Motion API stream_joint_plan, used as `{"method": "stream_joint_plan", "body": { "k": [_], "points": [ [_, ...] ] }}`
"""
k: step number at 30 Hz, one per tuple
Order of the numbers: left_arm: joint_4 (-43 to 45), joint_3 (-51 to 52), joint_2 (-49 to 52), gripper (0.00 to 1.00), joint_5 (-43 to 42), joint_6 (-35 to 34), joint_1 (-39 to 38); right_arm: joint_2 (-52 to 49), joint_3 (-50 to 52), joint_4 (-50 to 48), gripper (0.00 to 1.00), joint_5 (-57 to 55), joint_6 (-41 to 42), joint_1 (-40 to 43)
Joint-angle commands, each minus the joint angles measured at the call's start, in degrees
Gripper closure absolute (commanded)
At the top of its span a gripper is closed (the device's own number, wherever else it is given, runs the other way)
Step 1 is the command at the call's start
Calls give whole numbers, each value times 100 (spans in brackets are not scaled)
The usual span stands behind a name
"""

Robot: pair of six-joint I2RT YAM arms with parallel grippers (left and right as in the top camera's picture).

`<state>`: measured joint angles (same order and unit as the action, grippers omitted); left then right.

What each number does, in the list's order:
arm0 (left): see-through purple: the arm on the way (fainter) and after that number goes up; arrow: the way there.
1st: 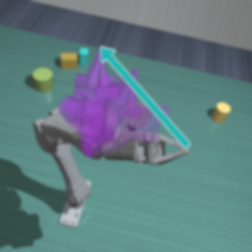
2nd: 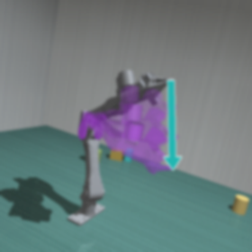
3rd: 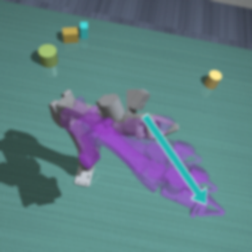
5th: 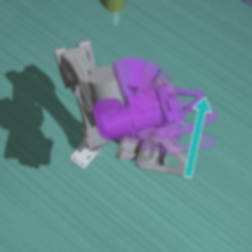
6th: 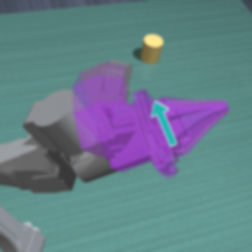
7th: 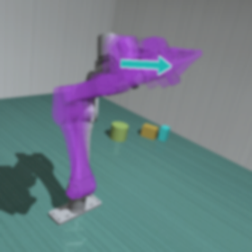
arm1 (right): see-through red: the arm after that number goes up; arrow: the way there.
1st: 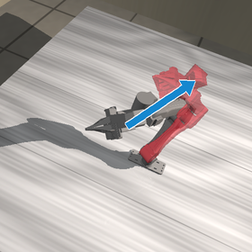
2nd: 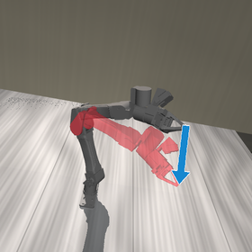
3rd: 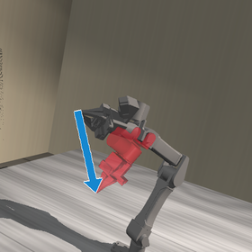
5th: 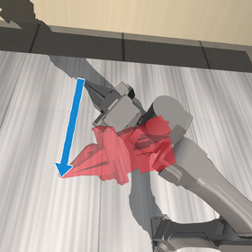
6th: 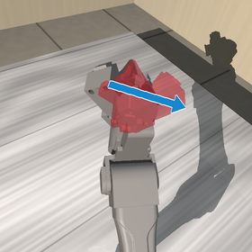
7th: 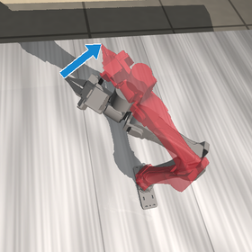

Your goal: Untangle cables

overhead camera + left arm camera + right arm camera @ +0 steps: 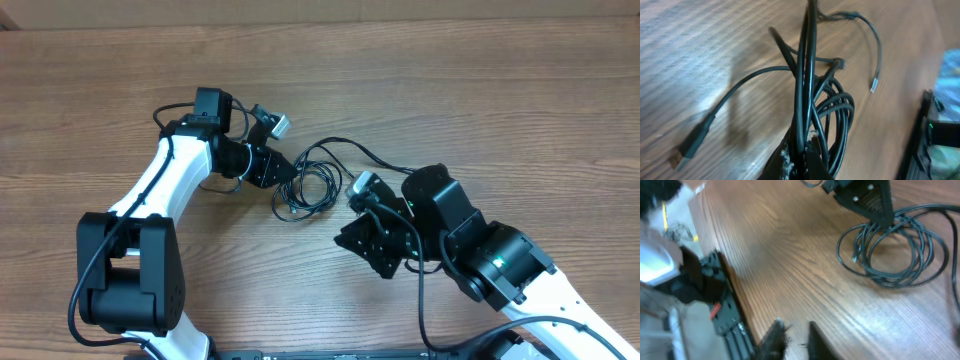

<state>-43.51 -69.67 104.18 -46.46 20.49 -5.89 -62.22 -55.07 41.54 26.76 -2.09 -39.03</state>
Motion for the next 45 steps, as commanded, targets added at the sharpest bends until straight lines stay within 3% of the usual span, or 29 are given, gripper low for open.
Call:
{"method": "stream_joint_plan", "body": {
  "k": [1,7,21,27,29,35,39,45],
  "points": [
    [-304,20,-2,96,-833,1172,-13,-223,-114,-26,77,-42,122,15],
    [-1082,20,-2,96,-1228,2643,-13,-673,-114,-26,78,-1445,1537,15],
    [-1182,20,-2,96,-1781,2769,-13,-1510,-114,-151,73,-2413,3582,20],
    [-1222,20,-2,96,-1945,2771,-13,-2087,-114,-487,73,-2420,3657,22],
    [-1222,20,-2,96,-1917,2771,-13,-2201,-116,-605,78,-2417,3657,26],
    [-1373,20,-2,96,-1749,2806,35,-1902,-127,-654,79,-2245,3351,72],
    [-1565,20,-2,96,-1744,3147,37,-1355,-127,-553,70,-2098,3246,339],
    [-1672,20,-2,96,-2037,3418,35,-1016,-122,-321,55,-992,3248,1362]
  ]
}}
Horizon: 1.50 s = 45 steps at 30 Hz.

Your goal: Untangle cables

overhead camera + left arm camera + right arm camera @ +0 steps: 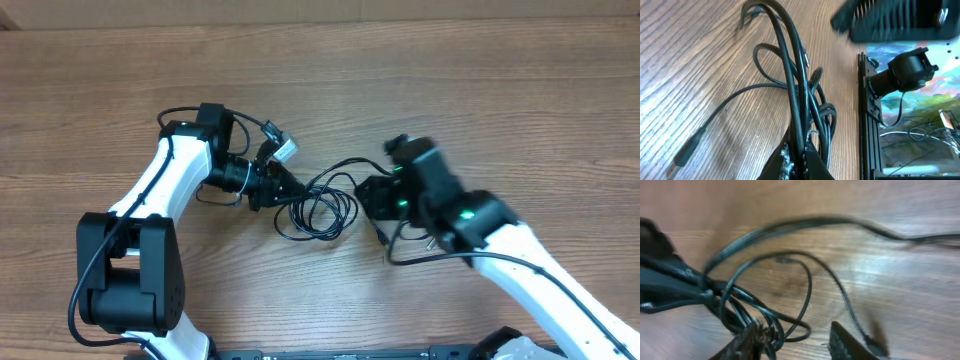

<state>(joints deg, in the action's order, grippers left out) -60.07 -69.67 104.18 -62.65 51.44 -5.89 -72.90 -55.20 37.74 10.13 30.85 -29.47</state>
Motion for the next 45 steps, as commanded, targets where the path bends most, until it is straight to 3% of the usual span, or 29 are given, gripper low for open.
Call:
{"method": "stream_joint_plan", "body": {
  "k": [1,7,11,18,19,36,39,45],
  "points": [
    [-28,20,-2,96,-476,391,35,22,-101,96,55,844,-44,555],
    [-142,20,-2,96,-1086,887,35,-337,-22,210,55,1700,17,1016],
    [-129,20,-2,96,-1342,997,68,-776,-22,201,55,1720,691,1016],
    [-118,20,-2,96,-1235,992,151,-1360,-22,-11,56,3099,813,1010],
    [-120,20,-2,96,-1169,988,170,-1370,-22,11,60,3139,813,1003],
    [-120,20,-2,96,-1032,984,186,-1370,-22,28,64,3132,817,470],
    [-120,20,-2,96,-944,938,186,-1370,-22,55,73,2761,817,407],
    [-120,20,-2,96,-890,876,186,-1370,-22,118,74,2293,822,402]
  ]
}}
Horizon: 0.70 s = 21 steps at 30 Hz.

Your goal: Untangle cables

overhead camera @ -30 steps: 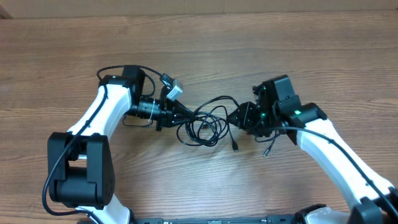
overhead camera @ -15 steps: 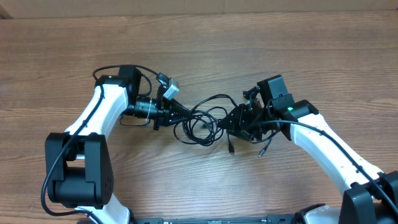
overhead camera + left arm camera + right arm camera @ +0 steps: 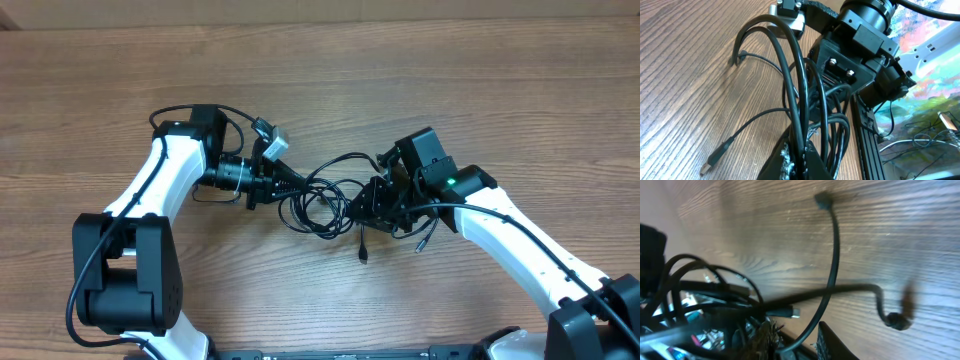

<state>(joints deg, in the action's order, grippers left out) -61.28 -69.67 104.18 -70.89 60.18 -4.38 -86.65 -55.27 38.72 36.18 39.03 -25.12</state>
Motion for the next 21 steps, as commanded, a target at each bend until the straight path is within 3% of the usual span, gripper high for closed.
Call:
{"method": "stream_joint_plan", "body": {
  "k": [1,12,21],
  "points": [
    [0,20,-2,96,-66,2,35,4,-15,44,74,-313,28,-33],
    [13,20,-2,96,122,-57,35,4,31,236,76,-560,149,-236],
    [466,20,-2,96,901,-1130,33,4,35,256,91,-1563,151,-374]
  ]
}}
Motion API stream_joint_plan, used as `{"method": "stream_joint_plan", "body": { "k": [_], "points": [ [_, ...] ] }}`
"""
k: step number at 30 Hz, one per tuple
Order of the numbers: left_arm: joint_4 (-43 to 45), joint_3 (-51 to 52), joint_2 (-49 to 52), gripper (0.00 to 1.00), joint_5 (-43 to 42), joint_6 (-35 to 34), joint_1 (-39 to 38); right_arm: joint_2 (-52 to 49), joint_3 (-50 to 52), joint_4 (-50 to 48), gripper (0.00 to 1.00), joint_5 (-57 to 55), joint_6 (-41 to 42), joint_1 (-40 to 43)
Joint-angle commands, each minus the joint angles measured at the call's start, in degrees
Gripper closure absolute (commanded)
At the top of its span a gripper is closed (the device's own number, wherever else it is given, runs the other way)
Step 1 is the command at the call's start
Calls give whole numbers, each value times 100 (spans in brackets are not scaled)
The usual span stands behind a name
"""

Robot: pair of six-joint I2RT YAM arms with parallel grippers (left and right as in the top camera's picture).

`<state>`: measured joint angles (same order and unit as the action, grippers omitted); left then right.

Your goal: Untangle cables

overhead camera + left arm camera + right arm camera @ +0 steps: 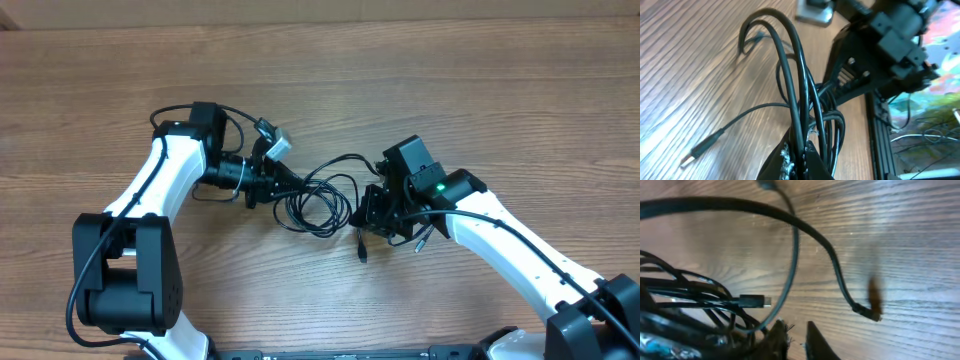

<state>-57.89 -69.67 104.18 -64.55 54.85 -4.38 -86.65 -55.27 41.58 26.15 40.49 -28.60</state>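
Note:
A tangle of black cables [320, 195] lies mid-table between both arms. My left gripper [802, 152] is shut on several strands of the bundle [800, 90], which arch up and away from its fingers. A USB plug [690, 159] trails on the wood to the left. My right gripper [796, 335] is low at the tangle's right edge [365, 215], fingers a narrow gap apart with only wood showing between them. Just left of its fingers lie a small plug [756, 301] and a thin cable [792, 260]. A thicker cable [832, 255] arcs past to a loose end [862, 310].
Wooden table [500, 90] all round. One loose cable end [362, 255] lies below the tangle and another [420, 243] sits beside the right arm. The right arm's body [880, 50] looms close behind the bundle in the left wrist view.
My right gripper has shifted slightly left, closer against the tangle, and its fingers stand closer together. The left gripper holds the bundle much as before.
My left gripper was shut on the bundle at every moment. The right gripper was first back near the front edge, away from the coil. Then it was beside the coil's right side, then at the tangle, and now sits against it with narrowed fingers.

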Motion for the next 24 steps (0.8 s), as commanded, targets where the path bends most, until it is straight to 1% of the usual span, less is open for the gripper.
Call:
{"method": "stream_joint_plan", "body": {
  "k": [1,5,8,13,14,18,21,22,24],
  "points": [
    [203,20,-2,96,306,-726,35,4,35,-31,92,-778,4,-26],
    [514,20,-2,96,573,-1318,33,4,35,-33,93,-1453,4,-26],
    [643,20,-2,96,798,-1615,26,-7,35,-37,93,-1716,7,-26],
    [656,20,-2,96,841,-1652,24,-26,50,-96,91,-1711,-9,-37],
    [656,20,-2,96,841,-1652,24,-28,52,-94,87,-1685,-149,-44],
    [658,20,-2,96,841,-1650,20,-44,52,-96,65,-1449,-1069,-146],
    [684,20,-2,96,841,-1652,20,-149,50,-17,51,-1434,-1950,-334],
    [684,20,-2,96,841,-1652,20,-214,50,13,49,-1434,-2245,-413],
    [682,20,-2,96,839,-1652,20,-407,52,-50,50,-1513,-2730,-619]
  ]
}}
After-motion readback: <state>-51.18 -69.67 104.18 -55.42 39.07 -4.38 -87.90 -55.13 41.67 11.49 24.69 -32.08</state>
